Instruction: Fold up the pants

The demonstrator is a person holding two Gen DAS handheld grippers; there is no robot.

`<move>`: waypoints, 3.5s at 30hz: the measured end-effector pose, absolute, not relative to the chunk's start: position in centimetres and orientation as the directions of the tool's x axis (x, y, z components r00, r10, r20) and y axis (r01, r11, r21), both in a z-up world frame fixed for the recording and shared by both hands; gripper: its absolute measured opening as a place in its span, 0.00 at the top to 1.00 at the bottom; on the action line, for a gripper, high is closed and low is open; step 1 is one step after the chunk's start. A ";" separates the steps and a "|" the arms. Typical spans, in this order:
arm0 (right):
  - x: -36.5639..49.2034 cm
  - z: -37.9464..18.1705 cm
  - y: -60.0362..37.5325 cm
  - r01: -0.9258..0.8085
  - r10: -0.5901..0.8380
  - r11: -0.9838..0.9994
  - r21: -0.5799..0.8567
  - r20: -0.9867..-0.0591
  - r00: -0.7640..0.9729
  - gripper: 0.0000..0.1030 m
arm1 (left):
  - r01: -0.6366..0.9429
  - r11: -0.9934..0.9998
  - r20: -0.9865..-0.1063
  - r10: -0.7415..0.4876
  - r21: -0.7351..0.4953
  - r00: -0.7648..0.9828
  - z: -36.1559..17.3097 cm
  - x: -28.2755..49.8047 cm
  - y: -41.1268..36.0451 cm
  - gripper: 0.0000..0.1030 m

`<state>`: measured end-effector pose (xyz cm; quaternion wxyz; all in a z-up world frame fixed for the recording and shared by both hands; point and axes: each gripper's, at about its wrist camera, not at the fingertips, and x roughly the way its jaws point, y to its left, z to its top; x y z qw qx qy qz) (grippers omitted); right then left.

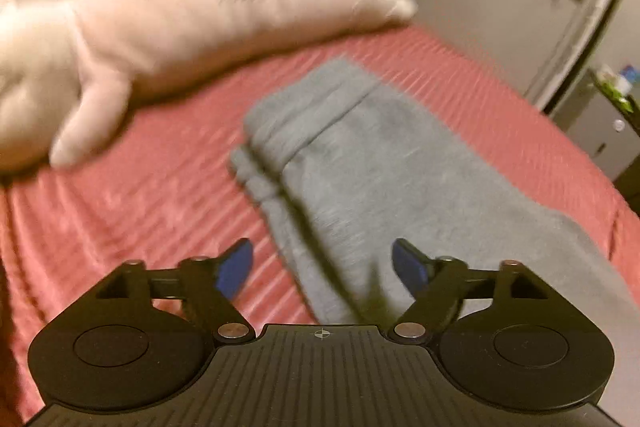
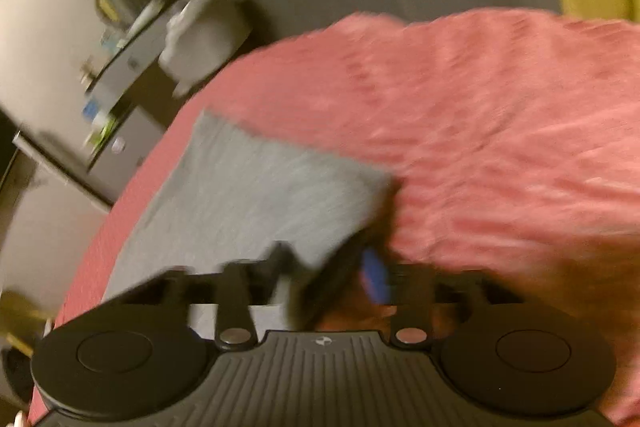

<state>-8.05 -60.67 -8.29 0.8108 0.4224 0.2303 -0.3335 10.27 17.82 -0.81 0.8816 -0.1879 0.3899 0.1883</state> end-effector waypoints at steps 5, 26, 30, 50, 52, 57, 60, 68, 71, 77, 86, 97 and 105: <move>-9.2 -9.5 -62.2 0.680 -0.281 0.386 0.624 -0.622 0.730 0.49 | -0.293 0.932 -0.724 0.049 -0.215 0.688 0.5 10.7 11.8 0.08; -8.8 -9.7 -63.2 0.463 -0.251 0.487 0.741 -0.389 0.886 0.92 | -0.084 0.982 -0.767 -0.078 -0.170 0.636 -5.9 11.5 -0.8 0.08; -7.8 -10.1 -63.2 0.519 -0.267 0.538 0.664 -0.450 0.852 0.72 | -0.069 0.991 -0.772 -0.045 -0.114 0.634 -6.1 11.7 -1.8 0.07; -0.6 3.6 -46.1 0.099 0.028 0.917 0.387 -0.309 0.951 0.92 | -0.105 0.963 -0.712 -0.107 -0.247 0.694 -3.8 9.7 0.9 0.09; 1.2 2.8 -41.0 -0.050 0.169 0.948 0.316 -0.364 0.916 0.91 | -0.103 0.956 -0.703 -0.126 -0.274 0.700 -3.5 9.3 1.3 0.09; 5.2 -4.6 -31.8 -0.219 0.344 0.939 0.266 -0.702 0.624 0.86 | -0.110 0.940 -0.708 -0.163 -0.323 0.688 -3.4 8.8 2.2 0.09; 5.4 -5.0 -30.8 -0.216 0.336 0.941 0.259 -0.760 0.556 0.68 | -0.101 0.932 -0.708 -0.190 -0.348 0.680 -3.5 8.9 2.2 0.09; 0.4 -4.5 -40.7 0.108 0.296 0.820 0.562 -0.577 0.761 0.47 | 0.072 0.939 -0.721 -0.307 -0.338 0.621 -3.0 9.8 -2.2 0.10; -0.5 -7.4 -43.4 0.294 0.270 0.722 0.626 -0.646 0.714 0.81 | 0.143 0.908 -0.721 -0.402 -0.394 0.564 -2.9 10.9 -4.7 0.11; -1.4 -8.6 -44.8 0.354 0.266 0.600 0.717 -0.596 0.758 0.86 | 0.202 0.866 -0.729 -0.495 -0.457 0.473 -3.8 15.9 -10.1 0.12; -2.0 -9.3 -44.9 0.349 0.241 0.520 0.780 -0.526 0.815 0.82 | 0.185 0.836 -0.773 -0.549 -0.517 0.319 -7.2 20.8 -14.9 0.46; -1.8 -8.8 -44.5 0.311 0.255 0.549 0.776 -0.510 0.821 0.70 | 0.443 0.815 -0.654 -0.570 -0.374 0.497 0.0 17.6 -16.0 0.84; -1.6 -8.1 -44.1 0.323 0.234 0.597 0.735 -0.544 0.806 0.65 | 0.281 0.926 -0.781 -0.365 -0.251 0.506 -5.2 16.3 -12.7 0.47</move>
